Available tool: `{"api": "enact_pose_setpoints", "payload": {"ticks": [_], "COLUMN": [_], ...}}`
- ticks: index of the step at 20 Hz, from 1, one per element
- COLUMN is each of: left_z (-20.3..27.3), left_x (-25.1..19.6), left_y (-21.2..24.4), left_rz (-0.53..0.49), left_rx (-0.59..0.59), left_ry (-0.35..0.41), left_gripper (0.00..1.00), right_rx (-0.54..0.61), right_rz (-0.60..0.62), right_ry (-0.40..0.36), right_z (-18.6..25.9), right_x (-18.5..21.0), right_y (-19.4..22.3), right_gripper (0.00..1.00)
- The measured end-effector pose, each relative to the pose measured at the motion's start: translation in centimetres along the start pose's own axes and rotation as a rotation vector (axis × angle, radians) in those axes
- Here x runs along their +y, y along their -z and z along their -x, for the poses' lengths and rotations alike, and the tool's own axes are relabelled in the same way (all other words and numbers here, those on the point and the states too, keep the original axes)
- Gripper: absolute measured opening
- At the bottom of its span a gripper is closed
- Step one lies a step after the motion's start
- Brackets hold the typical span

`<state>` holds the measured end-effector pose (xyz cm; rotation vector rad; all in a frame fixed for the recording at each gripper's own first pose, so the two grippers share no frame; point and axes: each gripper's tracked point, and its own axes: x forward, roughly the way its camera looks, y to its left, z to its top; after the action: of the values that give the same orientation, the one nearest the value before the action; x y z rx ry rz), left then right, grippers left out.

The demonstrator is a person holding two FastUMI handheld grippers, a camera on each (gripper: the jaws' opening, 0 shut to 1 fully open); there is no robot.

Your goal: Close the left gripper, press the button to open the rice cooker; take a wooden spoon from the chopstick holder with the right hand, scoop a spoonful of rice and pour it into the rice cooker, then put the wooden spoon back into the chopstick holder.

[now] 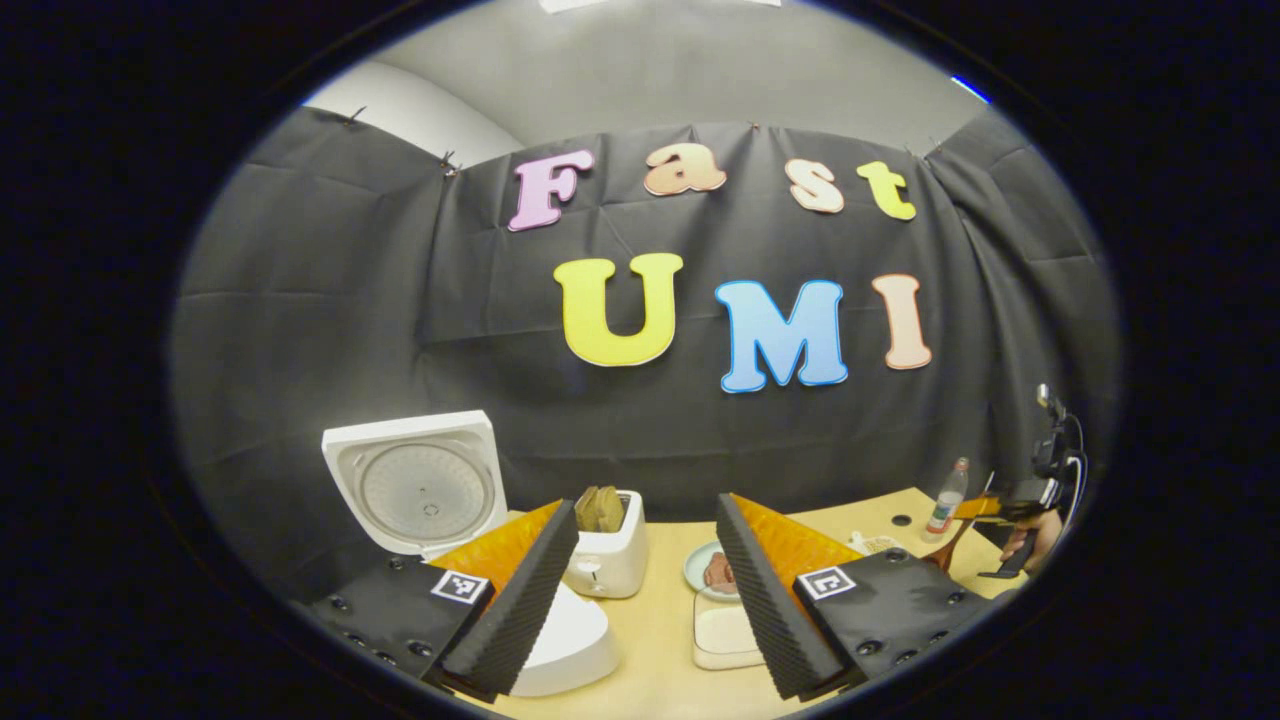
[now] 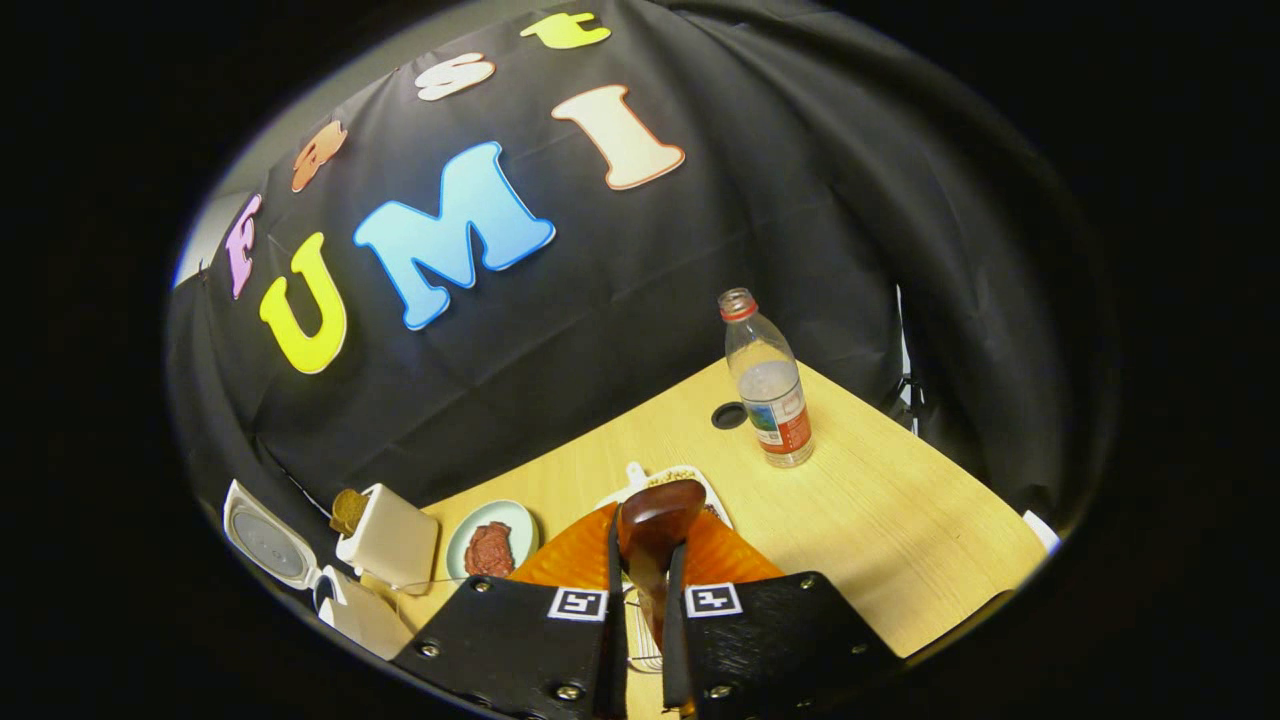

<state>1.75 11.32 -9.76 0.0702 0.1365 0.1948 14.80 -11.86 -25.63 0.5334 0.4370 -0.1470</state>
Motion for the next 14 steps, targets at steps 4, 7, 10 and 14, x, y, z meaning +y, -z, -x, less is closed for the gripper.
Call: {"api": "enact_pose_setpoints", "payload": {"ticks": [4, 7, 10, 14], "left_z": [0.8, 1.6, 2.4, 3.4], "left_x": [1.0, 2.0, 3.0, 4.9], "left_y": [0.1, 0.1, 0.5, 1.2], "left_rz": [0.018, 0.026, 0.03, 0.02], "left_rx": [-0.007, -0.015, -0.013, -0.006], "left_ry": [-0.004, -0.009, 0.0, -0.015], "left_gripper": [0.99, 0.96, 0.99, 0.99], "right_rx": [-0.064, -0.084, -0.053, -0.008], "right_rz": [0.034, 0.066, 0.133, 0.244], "right_ry": [-0.078, -0.187, -0.272, -0.33], "right_z": [3.2, 4.3, 3.7, 2.3], "right_x": [4.5, 10.4, 15.6, 20.8], "right_y": [-3.2, -3.8, -1.6, 2.8], "right_gripper": [0.14, 0.14, 0.14, 0.14]}}
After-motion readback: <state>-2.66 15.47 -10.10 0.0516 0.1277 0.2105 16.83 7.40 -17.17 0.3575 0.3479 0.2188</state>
